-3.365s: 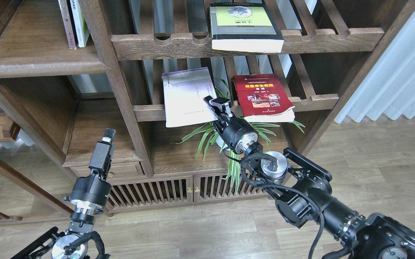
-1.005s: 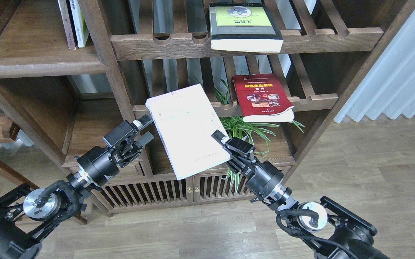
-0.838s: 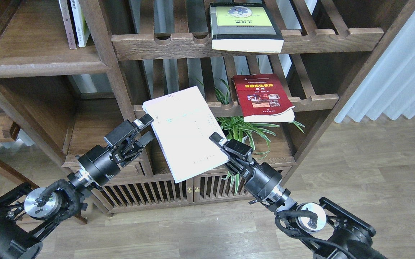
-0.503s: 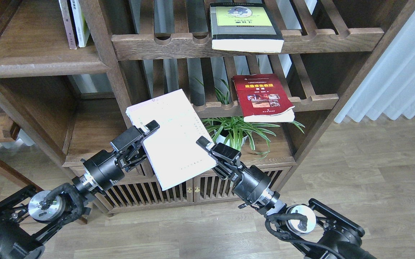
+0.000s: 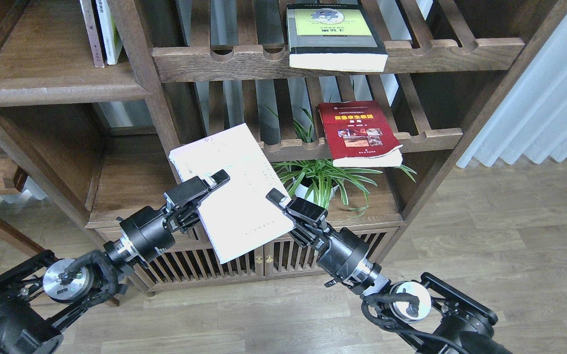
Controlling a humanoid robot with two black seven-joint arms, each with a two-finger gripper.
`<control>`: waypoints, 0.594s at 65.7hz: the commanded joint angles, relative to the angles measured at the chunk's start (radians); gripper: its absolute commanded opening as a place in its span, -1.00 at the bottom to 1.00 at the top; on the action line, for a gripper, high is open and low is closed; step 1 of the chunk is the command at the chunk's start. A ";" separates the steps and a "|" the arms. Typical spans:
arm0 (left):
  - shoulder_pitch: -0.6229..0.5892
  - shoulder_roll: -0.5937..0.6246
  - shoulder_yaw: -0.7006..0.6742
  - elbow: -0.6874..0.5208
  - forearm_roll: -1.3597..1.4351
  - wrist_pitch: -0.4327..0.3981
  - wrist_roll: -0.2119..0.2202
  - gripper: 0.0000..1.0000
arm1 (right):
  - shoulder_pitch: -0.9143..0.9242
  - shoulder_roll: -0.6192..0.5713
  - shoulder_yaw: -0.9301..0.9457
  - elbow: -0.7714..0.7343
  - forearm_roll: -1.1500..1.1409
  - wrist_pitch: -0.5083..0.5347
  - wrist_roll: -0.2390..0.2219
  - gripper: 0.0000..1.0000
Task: Organize books on shelf
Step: 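Clamp the white book between both grippers and lower it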
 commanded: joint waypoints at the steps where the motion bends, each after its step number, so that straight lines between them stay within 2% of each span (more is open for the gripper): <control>1: -0.002 0.002 0.016 0.000 0.000 0.000 0.001 -0.75 | 0.000 0.001 0.000 -0.001 0.000 0.000 0.000 -0.87; 24: -0.010 0.019 0.026 -0.008 0.000 0.000 0.001 -0.83 | -0.001 0.000 0.001 -0.001 0.000 0.000 0.001 -0.82; 33: -0.010 0.034 0.025 -0.015 0.000 0.000 0.001 -0.83 | -0.001 -0.002 0.003 0.001 0.000 0.000 0.003 -0.55; 35: -0.010 0.039 0.023 -0.015 0.000 0.000 0.001 -0.83 | -0.001 -0.002 0.003 0.001 0.000 0.000 0.003 -0.45; 36: -0.010 0.043 0.023 -0.018 0.000 0.000 0.001 -0.83 | -0.001 -0.003 0.003 0.001 0.000 0.000 0.003 -0.22; 37: -0.010 0.045 0.022 -0.018 0.000 0.000 0.001 -0.83 | -0.001 -0.003 0.003 0.001 0.000 0.000 0.003 -0.13; 39: -0.010 0.045 0.022 -0.018 -0.001 0.000 0.001 -0.83 | -0.001 -0.003 0.001 0.001 0.000 0.000 0.003 -0.08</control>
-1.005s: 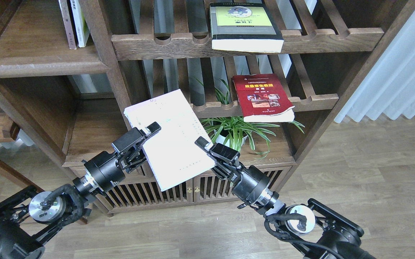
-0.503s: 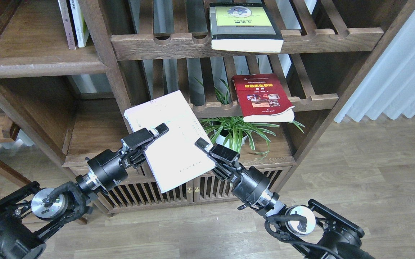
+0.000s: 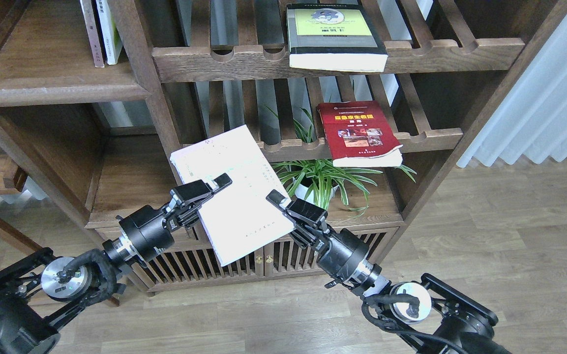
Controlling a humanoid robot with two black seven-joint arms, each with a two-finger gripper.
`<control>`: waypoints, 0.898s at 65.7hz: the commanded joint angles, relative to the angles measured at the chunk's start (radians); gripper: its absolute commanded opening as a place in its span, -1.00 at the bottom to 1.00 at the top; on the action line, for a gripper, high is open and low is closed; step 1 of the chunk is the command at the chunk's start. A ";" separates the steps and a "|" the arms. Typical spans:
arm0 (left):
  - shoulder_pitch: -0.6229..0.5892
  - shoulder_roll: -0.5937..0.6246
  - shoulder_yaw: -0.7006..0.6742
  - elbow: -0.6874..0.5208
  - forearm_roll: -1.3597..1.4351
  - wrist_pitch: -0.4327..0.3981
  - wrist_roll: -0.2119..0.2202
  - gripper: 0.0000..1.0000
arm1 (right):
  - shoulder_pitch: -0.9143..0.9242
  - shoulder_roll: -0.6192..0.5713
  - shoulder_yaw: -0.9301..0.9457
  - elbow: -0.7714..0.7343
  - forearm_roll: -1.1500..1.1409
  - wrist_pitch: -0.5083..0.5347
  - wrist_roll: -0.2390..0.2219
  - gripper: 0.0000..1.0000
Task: Organize books on shelf
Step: 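Clamp the white book between both grippers and lower it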
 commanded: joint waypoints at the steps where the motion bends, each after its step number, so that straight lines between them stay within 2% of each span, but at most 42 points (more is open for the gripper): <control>1: 0.000 0.012 -0.008 -0.002 0.000 0.000 -0.002 -0.83 | 0.000 -0.002 0.001 0.000 0.001 0.000 0.002 -0.06; 11: 0.002 0.012 -0.006 -0.002 -0.002 0.000 -0.002 -0.83 | -0.002 0.002 0.001 0.000 0.001 0.000 0.002 -0.01; 25: 0.002 0.012 -0.006 -0.004 -0.002 0.000 -0.002 -0.83 | -0.002 0.002 0.001 0.000 -0.024 0.000 0.008 0.53; 29: 0.002 0.013 -0.006 -0.005 -0.002 0.000 -0.002 -0.83 | -0.002 0.002 0.005 0.000 -0.027 0.000 0.015 0.61; 40: 0.008 0.019 -0.008 -0.048 -0.002 0.000 -0.002 -0.84 | -0.003 0.001 0.024 -0.001 -0.029 -0.015 0.021 0.66; 47: 0.008 0.042 -0.006 -0.064 0.000 0.000 -0.002 -0.84 | -0.002 0.001 0.045 -0.010 -0.030 -0.071 0.042 0.71; 48: 0.009 0.054 -0.006 -0.076 -0.002 0.000 -0.002 -0.84 | -0.002 0.002 0.054 -0.012 -0.030 -0.117 0.048 0.81; 51: 0.011 0.064 -0.008 -0.088 -0.002 0.000 -0.002 -0.84 | -0.002 0.002 0.062 -0.013 -0.030 -0.140 0.050 0.87; 59: 0.009 0.090 -0.006 -0.104 0.002 0.000 -0.002 -0.85 | -0.002 0.005 0.076 -0.013 -0.030 -0.157 0.051 0.89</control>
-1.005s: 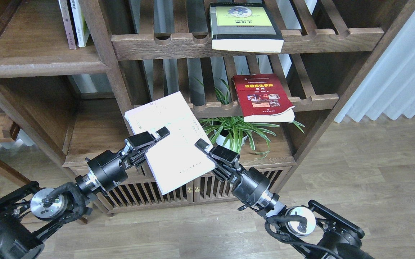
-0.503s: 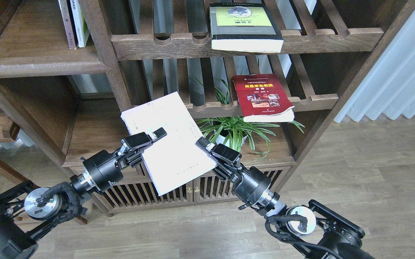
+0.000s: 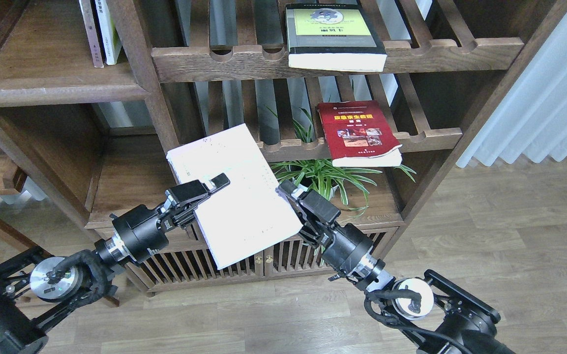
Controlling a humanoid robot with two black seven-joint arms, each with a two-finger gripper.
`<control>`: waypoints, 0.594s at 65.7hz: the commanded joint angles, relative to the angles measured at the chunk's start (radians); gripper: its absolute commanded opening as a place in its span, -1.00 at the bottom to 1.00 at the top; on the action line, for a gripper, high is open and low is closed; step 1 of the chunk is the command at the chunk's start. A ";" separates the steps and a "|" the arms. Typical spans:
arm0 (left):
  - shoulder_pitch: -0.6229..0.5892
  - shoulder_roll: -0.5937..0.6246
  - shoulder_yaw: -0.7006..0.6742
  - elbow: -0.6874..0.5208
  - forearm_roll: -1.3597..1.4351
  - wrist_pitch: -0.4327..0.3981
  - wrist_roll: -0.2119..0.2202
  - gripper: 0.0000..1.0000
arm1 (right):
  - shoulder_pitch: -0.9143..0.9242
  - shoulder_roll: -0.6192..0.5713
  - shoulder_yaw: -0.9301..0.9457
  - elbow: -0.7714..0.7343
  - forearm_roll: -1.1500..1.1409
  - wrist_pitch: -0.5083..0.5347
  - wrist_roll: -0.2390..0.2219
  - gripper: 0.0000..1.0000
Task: Organize books on shelf
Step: 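Clamp the white book between both grippers and lower it, then carry the white book with the left gripper up toward the upper shelf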
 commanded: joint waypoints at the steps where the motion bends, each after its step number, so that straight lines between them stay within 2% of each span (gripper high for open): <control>1: -0.001 0.027 0.001 -0.013 0.003 0.000 0.000 -0.85 | 0.001 0.003 0.012 -0.001 -0.001 -0.025 0.003 0.89; 39: -0.073 0.241 -0.004 -0.013 0.014 0.000 0.003 -0.86 | 0.008 0.021 0.023 -0.039 -0.004 -0.064 0.003 0.89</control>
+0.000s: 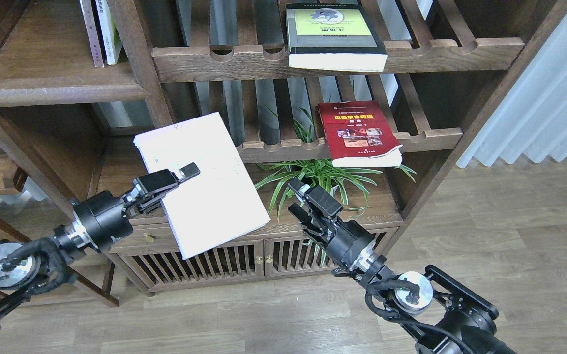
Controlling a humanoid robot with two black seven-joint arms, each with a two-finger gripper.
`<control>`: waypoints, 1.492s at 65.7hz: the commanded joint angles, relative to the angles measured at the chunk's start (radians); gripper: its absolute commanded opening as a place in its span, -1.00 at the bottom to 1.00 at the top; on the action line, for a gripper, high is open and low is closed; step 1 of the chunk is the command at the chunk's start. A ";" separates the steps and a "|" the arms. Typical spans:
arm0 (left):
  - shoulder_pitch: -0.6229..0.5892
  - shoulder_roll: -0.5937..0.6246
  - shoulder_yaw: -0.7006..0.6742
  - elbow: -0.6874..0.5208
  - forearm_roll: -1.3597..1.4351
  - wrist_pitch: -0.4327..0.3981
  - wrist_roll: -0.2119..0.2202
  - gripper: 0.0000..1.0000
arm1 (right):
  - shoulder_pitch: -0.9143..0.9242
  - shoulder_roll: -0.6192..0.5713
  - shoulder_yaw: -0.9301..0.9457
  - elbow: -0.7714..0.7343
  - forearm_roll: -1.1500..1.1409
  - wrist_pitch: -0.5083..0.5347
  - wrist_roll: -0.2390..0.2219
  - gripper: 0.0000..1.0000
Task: Organize books on shelf
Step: 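Carry the white book with the left gripper up toward the upper shelf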
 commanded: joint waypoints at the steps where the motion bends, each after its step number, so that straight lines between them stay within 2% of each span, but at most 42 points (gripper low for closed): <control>1: -0.008 0.046 0.002 0.000 0.001 0.000 0.000 -0.86 | 0.002 0.001 0.000 -0.002 0.000 -0.001 0.000 0.89; 21: -0.077 0.198 0.011 0.000 0.006 0.000 -0.001 -0.85 | 0.007 0.003 0.000 -0.019 -0.048 -0.001 0.000 0.89; 58: -0.146 0.344 0.011 0.002 0.008 0.000 -0.003 -0.84 | 0.010 0.016 0.000 -0.021 -0.060 0.001 0.000 0.89; 75: -0.253 0.454 0.011 0.010 -0.002 0.000 -0.016 -0.84 | 0.008 0.019 0.000 -0.021 -0.060 0.001 0.000 0.89; 98: -0.316 0.497 0.013 0.037 0.009 0.000 -0.010 -0.84 | 0.013 0.035 0.000 -0.024 -0.065 0.001 0.000 0.89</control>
